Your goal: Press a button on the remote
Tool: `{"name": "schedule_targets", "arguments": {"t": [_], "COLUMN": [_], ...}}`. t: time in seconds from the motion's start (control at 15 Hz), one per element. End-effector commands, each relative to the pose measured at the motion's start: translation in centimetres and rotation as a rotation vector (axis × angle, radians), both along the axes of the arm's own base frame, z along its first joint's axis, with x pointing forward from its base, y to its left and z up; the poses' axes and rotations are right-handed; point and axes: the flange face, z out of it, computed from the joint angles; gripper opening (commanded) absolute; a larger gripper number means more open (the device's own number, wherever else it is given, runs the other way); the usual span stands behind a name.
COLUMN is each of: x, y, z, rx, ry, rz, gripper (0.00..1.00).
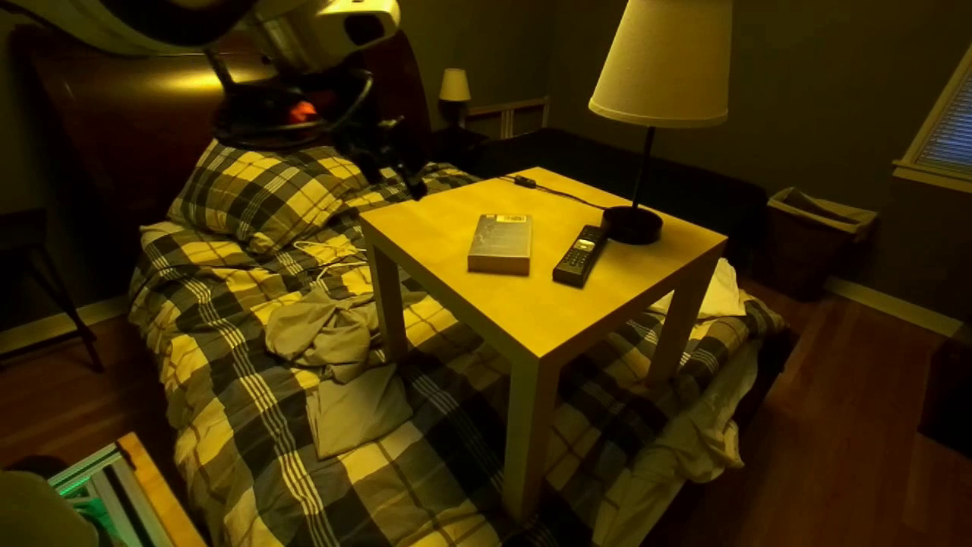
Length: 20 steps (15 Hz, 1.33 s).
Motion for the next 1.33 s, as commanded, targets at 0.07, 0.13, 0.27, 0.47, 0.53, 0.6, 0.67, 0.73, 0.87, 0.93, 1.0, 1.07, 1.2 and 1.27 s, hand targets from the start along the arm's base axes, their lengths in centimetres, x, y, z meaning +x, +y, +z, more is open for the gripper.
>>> {"name": "schedule_targets", "arguments": {"t": [0.07, 0.13, 0.27, 0.47, 0.53, 0.6, 0.67, 0.73, 0.87, 0.93, 1.0, 1.07, 1.2, 1.27], "x": [5.9, 7.0, 8.9, 11.5, 12.4, 13.1, 13.8, 14.5, 15.7, 16.2, 16.7, 17.2, 18.0, 18.4], "y": [-5.6, -6.6, -8.1, -9.6, -10.2, -10.6, -11.2, -11.6, -12.4, -12.7, -13.0, -13.4, -13.8, -14.0], "z": [-3.0, -3.6, -4.8, -6.2, -6.6, -6.9, -7.4, -7.7, -8.5, -8.8, -9.2, -9.5, -10.3, -10.6], "rx": [-0.010, -0.011, -0.009, -0.020, -0.027, -0.032, -0.035, -0.043, -0.052, -0.055, -0.057, -0.056, -0.052, -0.050], "ry": [-0.054, -0.064, -0.085, -0.098, -0.103, -0.106, -0.108, -0.108, -0.112, -0.116, -0.118, -0.122, -0.136, -0.141], "rz": [-0.049, -0.070, -0.092, -0.106, -0.113, -0.115, -0.118, -0.122, -0.125, -0.126, -0.129, -0.133, -0.139, -0.142], "gripper": [0.89, 0.74, 0.58, 0.35, 0.26, 0.19, 0.11, 0.04, 0.00, 0.00, 0.00, 0.00, 0.00, 0.00]}}
